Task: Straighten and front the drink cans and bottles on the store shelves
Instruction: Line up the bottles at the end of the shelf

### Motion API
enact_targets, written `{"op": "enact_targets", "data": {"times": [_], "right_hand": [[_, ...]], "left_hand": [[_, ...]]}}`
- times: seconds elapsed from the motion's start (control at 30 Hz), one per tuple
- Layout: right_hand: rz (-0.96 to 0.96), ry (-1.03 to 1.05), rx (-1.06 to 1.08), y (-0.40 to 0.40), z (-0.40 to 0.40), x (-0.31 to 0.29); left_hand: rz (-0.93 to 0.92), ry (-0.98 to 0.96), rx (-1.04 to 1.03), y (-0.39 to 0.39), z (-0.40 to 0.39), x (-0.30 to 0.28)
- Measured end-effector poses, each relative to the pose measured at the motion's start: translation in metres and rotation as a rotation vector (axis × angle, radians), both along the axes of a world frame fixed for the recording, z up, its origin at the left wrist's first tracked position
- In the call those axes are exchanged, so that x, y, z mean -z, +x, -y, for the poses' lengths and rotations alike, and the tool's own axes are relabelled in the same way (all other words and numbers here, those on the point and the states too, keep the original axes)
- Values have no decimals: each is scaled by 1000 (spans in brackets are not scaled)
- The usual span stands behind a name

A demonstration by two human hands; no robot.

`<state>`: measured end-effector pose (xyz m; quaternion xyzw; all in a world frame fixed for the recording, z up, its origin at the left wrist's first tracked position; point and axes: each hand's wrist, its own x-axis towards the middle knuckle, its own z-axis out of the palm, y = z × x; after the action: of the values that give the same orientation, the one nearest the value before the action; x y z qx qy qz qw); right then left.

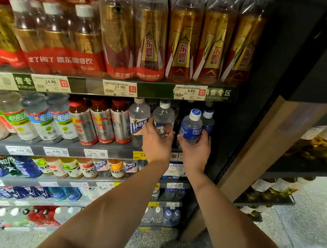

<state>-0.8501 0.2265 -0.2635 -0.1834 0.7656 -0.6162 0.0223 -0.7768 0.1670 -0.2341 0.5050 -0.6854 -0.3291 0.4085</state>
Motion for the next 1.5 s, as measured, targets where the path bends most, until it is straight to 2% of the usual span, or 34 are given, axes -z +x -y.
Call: {"op": "enact_targets", "data": {"times": [0.27, 0.73, 0.9, 1.07, 1.27, 1.5], "right_hand": [[-84, 125, 67, 5, 16, -7], [-122, 145, 150, 11, 30, 9], [-73, 127, 124, 12, 25, 12], [-103, 132, 81, 15, 9, 18], [-209, 42, 8, 42, -3, 25], [-244, 65, -134, 104, -1, 46]], "left_hand": [[-69, -53, -69, -5, 4, 9], [-169, -144, -99, -7, 5, 23], [-205, -80, -118, -8, 3, 26], [-273, 10, -76, -3, 4, 34], [-289, 91, -52, 37, -3, 46], [-208, 79, -38, 130, 9, 75]]}}
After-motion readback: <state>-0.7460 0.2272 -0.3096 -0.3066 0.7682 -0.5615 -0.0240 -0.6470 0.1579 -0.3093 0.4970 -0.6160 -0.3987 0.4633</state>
